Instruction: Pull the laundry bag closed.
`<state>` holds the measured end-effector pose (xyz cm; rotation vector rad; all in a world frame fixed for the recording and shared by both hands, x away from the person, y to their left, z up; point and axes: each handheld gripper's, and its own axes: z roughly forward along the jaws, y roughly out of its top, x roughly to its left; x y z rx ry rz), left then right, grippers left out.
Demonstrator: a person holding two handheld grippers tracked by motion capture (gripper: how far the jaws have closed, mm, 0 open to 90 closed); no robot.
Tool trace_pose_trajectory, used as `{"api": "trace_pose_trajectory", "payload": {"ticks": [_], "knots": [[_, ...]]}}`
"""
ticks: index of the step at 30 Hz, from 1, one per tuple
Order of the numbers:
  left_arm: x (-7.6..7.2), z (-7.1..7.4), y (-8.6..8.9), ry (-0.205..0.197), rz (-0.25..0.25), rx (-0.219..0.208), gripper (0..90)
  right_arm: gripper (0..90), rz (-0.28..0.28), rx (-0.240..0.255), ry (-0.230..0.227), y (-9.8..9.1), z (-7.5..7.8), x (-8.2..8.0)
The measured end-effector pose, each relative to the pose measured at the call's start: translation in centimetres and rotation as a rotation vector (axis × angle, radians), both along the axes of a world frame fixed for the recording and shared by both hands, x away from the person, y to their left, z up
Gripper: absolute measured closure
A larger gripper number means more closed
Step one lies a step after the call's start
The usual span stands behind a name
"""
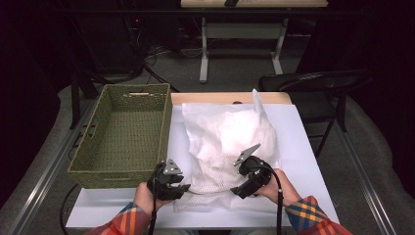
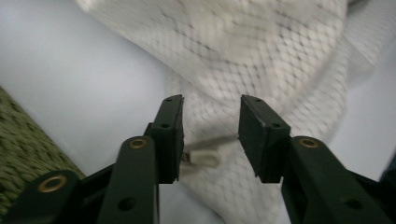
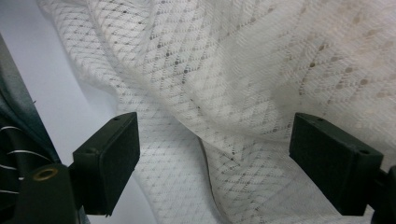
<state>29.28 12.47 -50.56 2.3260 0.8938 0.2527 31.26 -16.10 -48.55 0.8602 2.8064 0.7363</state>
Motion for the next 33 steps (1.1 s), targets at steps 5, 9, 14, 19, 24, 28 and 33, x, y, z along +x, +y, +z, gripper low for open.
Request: {"api": "trace_pose_trajectory", "payload": {"ticks": [5, 9, 14, 19, 24, 28, 33], "knots": [[0.9, -1.0, -0.2, 0.018, 0.045, 0.054, 63.8, 16.1, 0.008, 0.004, 0.001, 0.1, 0.1, -0.2], [1.5, -2.2, -0.2, 0.058, 0.059, 0.081, 64.6, 16.4, 0.019, 0.012, 0.003, 0.3, 0.1, -0.4], [1.9, -3.0, -0.2, 0.103, 0.059, 0.094, 61.7, 16.7, 0.043, 0.028, -0.003, 0.5, 0.3, -0.7], [2.1, -3.4, -0.1, 0.139, 0.055, 0.065, 61.9, 16.7, 0.059, 0.053, -0.004, 0.8, 0.4, -0.9], [2.0, -3.5, 0.0, 0.121, 0.055, 0.072, 67.5, 15.3, 0.067, 0.085, 0.009, 1.2, 0.6, -1.2], [2.0, -3.6, 0.2, 0.118, 0.055, 0.057, 78.4, 13.3, 0.083, 0.096, 0.017, 1.6, 0.6, -1.4], [1.9, -3.5, 0.3, 0.118, 0.037, 0.033, 85.4, 9.9, 0.092, 0.111, 0.038, 2.2, 0.5, -1.6]]}}
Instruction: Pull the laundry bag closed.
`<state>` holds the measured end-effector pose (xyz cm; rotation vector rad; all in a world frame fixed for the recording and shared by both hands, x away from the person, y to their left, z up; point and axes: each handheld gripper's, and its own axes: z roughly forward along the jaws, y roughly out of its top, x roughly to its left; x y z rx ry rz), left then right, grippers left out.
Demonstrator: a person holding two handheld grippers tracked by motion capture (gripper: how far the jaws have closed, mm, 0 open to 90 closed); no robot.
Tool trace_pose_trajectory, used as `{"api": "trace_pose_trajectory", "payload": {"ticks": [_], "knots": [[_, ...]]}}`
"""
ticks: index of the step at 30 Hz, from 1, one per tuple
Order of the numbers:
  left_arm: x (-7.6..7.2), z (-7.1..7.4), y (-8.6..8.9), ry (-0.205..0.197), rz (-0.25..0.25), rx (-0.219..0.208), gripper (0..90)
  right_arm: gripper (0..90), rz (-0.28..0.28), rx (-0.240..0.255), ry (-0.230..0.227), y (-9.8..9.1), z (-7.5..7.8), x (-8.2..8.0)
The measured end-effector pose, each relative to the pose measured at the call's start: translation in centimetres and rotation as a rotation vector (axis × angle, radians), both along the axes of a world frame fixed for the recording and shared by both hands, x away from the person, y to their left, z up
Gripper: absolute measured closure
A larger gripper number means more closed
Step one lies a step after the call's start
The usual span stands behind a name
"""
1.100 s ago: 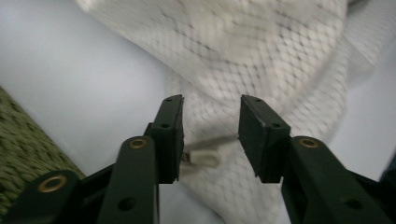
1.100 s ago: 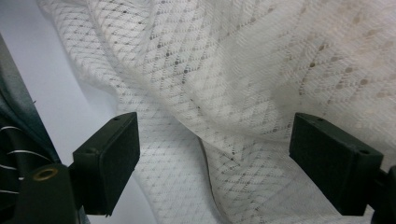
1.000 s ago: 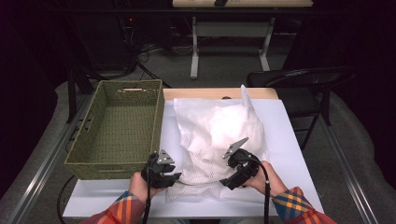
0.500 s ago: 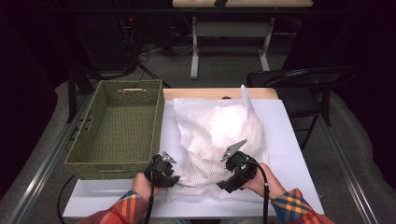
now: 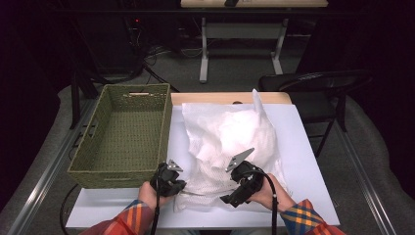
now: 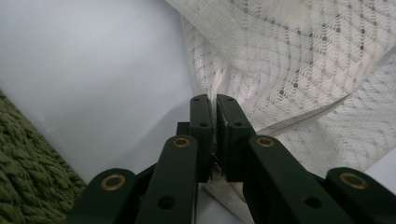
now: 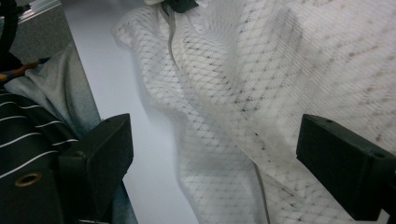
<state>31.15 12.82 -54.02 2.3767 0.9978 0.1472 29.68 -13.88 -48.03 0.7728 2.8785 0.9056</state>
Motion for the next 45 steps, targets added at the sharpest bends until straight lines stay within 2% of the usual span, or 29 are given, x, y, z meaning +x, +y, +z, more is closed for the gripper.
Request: {"api": "trace_pose_trajectory", "payload": {"ticks": [3, 7, 13, 17, 21, 23, 26, 30, 35, 39, 45], "knots": [[-0.3, 0.5, 0.2, -0.001, -0.007, -0.039, 85.9, 7.9, 0.0, 0.023, 0.02, 0.4, 0.0, -0.2], [-0.6, 1.4, 0.5, -0.009, 0.003, -0.113, 85.8, 5.9, 0.019, 0.042, 0.037, 1.3, -0.1, -0.4], [-0.8, 2.0, 0.6, 0.0, -0.003, -0.158, 85.8, 5.3, 0.044, 0.092, 0.068, 3.6, 0.0, -1.1], [-0.8, 2.1, 0.5, 0.003, -0.003, -0.172, 85.8, 2.9, 0.046, 0.095, 0.104, 5.2, -0.3, -1.3], [-0.9, 2.2, 0.4, 0.006, -0.005, -0.183, 85.8, 16.5, 0.013, 0.096, 0.107, 6.9, -0.9, -1.5], [-0.9, 2.3, 0.4, 0.01, -0.009, -0.188, 85.8, 29.4, -0.012, 0.107, 0.117, 7.8, -1.3, -1.5], [-0.9, 2.3, 0.4, 0.01, -0.005, -0.198, 85.8, 44.0, -0.026, 0.138, 0.15, 9.0, -1.9, -1.2], [-0.9, 2.3, 0.5, 0.016, -0.003, -0.209, 85.7, 52.9, -0.056, 0.138, 0.174, 10.1, -3.1, -0.8], [-0.9, 2.4, 0.6, 0.014, 0.002, -0.219, 85.7, 61.2, -0.103, 0.164, 0.203, 10.6, -4.0, -0.6], [-1.0, 2.4, 0.5, 0.012, 0.005, -0.222, 85.7, 66.1, -0.137, 0.176, 0.185, 10.6, -4.0, -0.6], [-1.1, 2.5, 0.4, 0.008, 0.0, -0.222, 85.7, 75.0, -0.164, 0.194, 0.181, 10.6, -4.0, -0.3]]}}
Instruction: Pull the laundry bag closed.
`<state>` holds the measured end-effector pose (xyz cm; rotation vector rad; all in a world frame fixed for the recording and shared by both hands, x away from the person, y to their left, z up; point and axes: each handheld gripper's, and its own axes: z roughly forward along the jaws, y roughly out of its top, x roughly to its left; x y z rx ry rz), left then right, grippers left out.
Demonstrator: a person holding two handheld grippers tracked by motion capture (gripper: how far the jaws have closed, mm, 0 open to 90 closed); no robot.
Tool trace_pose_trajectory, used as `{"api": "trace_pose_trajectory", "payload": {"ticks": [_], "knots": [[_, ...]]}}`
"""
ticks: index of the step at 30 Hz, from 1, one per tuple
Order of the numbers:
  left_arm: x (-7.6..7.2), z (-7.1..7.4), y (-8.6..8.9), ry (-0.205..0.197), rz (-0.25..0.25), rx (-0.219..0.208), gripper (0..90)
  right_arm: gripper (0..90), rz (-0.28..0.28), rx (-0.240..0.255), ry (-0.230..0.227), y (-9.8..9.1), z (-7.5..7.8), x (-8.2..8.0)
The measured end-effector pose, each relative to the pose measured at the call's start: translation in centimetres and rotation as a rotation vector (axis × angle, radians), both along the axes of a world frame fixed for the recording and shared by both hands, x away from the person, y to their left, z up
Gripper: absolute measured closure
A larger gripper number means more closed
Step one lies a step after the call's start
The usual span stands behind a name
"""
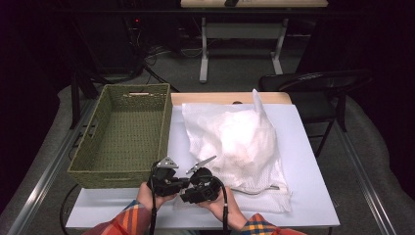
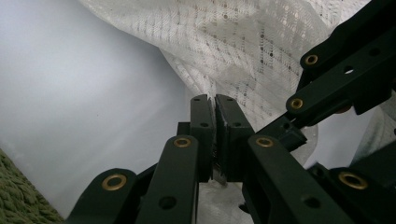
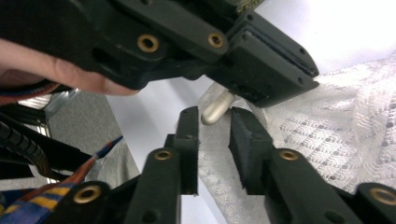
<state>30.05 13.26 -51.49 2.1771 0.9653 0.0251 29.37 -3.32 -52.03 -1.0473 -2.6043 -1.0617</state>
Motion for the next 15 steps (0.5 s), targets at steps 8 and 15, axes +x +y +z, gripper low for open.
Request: {"api": "trace_pose_trajectory", "payload": {"ticks": [8, 15], "knots": [[-0.1, 0.2, 0.15, -0.014, 0.013, -0.005, 85.4, 84.5, 0.006, 0.0, 0.013, -0.2, -0.45, 0.18], [-0.02, 0.21, 0.34, -0.016, 0.016, -0.005, 81.8, 86.9, 0.016, -0.033, -0.019, -0.55, -0.73, 0.41]]}}
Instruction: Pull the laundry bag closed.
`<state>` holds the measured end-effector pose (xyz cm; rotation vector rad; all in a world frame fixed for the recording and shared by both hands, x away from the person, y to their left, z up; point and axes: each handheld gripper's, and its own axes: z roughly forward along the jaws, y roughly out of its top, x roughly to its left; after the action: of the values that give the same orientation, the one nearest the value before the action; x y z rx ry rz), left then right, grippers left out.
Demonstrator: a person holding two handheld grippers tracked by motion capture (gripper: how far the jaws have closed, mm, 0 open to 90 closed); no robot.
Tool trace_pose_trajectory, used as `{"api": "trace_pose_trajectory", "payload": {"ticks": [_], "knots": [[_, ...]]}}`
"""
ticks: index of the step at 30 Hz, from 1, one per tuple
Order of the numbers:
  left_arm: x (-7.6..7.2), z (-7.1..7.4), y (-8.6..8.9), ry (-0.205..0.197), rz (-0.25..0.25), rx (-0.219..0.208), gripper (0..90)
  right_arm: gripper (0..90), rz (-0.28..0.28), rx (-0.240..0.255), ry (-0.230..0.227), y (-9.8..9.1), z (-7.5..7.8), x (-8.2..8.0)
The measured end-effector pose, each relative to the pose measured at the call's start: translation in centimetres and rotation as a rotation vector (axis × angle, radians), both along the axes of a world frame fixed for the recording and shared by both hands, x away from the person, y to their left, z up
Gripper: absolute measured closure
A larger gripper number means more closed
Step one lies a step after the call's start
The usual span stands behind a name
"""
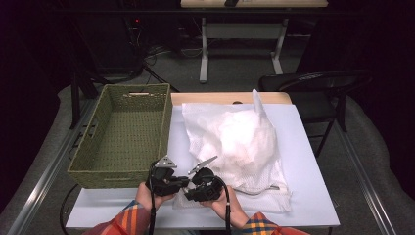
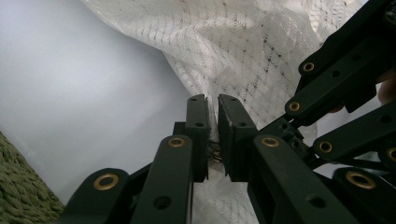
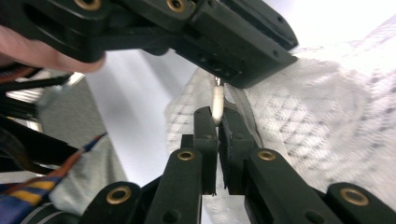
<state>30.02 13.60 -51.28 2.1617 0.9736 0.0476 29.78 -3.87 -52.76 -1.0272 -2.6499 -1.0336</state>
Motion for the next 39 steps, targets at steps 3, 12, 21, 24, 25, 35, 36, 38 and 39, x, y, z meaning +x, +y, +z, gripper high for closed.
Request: {"api": "trace_pose_trajectory", "payload": {"ticks": [3, 12, 21, 24, 25, 35, 36, 38, 39], "knots": [[0.1, 0.0, 0.2, 0.006, -0.001, -0.009, 77.0, 86.9, 0.012, -0.023, -0.021, 0.0, 0.1, 0.0], [0.5, -0.5, 0.6, 0.059, 0.002, -0.05, 68.4, 86.9, 0.043, -0.05, -0.052, -0.1, 0.2, -0.1], [0.5, -1.0, 1.0, 0.11, 0.04, -0.151, 85.0, 85.5, 0.054, -0.048, -0.038, -0.1, 0.1, 0.1], [0.3, -0.9, 1.0, 0.11, 0.051, -0.165, 85.5, 80.8, 0.046, -0.027, -0.034, -0.1, 0.3, 0.1], [0.3, -0.9, 0.9, 0.106, 0.047, -0.159, 85.5, 80.0, 0.04, -0.012, -0.035, -0.1, 0.3, 0.1], [0.2, -0.7, 0.7, 0.093, 0.035, -0.144, 84.2, 86.8, 0.039, -0.008, -0.057, -0.3, 0.5, 0.1], [0.2, -0.7, 0.7, 0.091, 0.034, -0.138, 82.6, 86.8, 0.042, -0.016, -0.06, -0.2, 0.6, 0.1], [0.4, -0.8, 0.8, 0.094, 0.035, -0.148, 77.3, 86.9, 0.05, -0.034, -0.069, -0.1, 0.7, 0.0], [0.5, -0.9, 0.9, 0.097, 0.038, -0.14, 73.2, 86.9, 0.052, -0.038, -0.072, -0.1, 0.7, -0.1]]}}
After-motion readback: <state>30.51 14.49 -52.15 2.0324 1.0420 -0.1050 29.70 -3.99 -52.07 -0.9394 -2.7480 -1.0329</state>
